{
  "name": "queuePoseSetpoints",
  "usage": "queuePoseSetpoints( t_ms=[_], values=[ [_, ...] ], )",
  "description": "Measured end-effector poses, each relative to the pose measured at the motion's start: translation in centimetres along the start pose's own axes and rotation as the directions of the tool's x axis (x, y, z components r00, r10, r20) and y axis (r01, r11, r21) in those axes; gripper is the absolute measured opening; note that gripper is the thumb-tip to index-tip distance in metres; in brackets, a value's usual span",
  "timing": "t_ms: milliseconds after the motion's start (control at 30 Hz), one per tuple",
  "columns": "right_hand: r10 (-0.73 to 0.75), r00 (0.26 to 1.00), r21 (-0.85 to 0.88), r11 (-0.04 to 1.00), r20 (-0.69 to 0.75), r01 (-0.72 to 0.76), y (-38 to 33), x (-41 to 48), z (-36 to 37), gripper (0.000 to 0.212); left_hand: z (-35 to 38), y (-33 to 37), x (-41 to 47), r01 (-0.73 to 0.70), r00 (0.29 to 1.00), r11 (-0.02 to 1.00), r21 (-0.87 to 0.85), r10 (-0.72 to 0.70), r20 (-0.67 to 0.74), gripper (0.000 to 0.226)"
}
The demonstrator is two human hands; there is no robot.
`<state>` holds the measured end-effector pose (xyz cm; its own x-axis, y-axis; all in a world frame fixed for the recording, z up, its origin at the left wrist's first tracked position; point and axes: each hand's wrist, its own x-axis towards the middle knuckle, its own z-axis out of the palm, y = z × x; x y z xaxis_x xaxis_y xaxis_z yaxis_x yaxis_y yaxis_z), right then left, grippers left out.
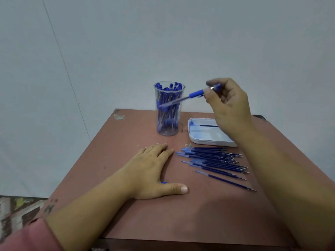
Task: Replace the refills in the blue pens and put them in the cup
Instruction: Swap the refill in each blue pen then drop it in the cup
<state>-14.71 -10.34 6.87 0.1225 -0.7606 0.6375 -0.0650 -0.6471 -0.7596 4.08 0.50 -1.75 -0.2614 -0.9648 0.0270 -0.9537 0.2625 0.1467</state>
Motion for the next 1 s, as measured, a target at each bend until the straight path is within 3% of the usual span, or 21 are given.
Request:
queuePoseSetpoints(
  t_ms=[167, 300, 500, 667, 800, 1000],
  values=[
    [-0.079, 0.983, 0.035, 0.996, -0.163, 0.086, -1.2, 3.2, 0.3, 0.028, -0.1, 0.1, 0.0, 0.000, 1.000, 1.000, 0.009, 0.000, -0.011, 0.117],
    [-0.143, 0.967, -0.069, 0.989, -0.209, 0.131, -0.8, 4.9, 0.8, 0.029, -0.1, 0.0, 0.0, 0.001, 1.000, 1.000, 0.008, -0.001, -0.010, 0.117],
    [-0.204, 0.976, -0.227, 0.957, -0.077, 0.182, 0.0, 6.4, 2.6, 0.023, -0.2, 0.0, 0.0, 0.000, 1.000, 1.000, 0.012, 0.000, -0.007, 0.115],
    [-0.091, 0.982, -0.365, 0.920, 0.163, 0.145, 0.9, 6.6, 4.3, 0.014, -0.1, 0.0, 0.0, 0.005, 1.000, 1.000, 0.016, -0.005, -0.009, 0.115],
    [-0.065, 0.967, -0.496, 0.849, 0.245, 0.182, 2.0, 6.2, 4.4, 0.028, 0.0, -0.2, 0.2, 0.001, 1.000, 1.000, 0.019, 0.000, -0.013, 0.116],
    [0.099, 0.944, -0.578, 0.809, 0.315, 0.109, 2.7, 5.6, 4.2, 0.036, 0.0, -0.3, 0.3, -0.006, 1.000, 1.000, 0.022, 0.006, -0.024, 0.115]
  ],
)
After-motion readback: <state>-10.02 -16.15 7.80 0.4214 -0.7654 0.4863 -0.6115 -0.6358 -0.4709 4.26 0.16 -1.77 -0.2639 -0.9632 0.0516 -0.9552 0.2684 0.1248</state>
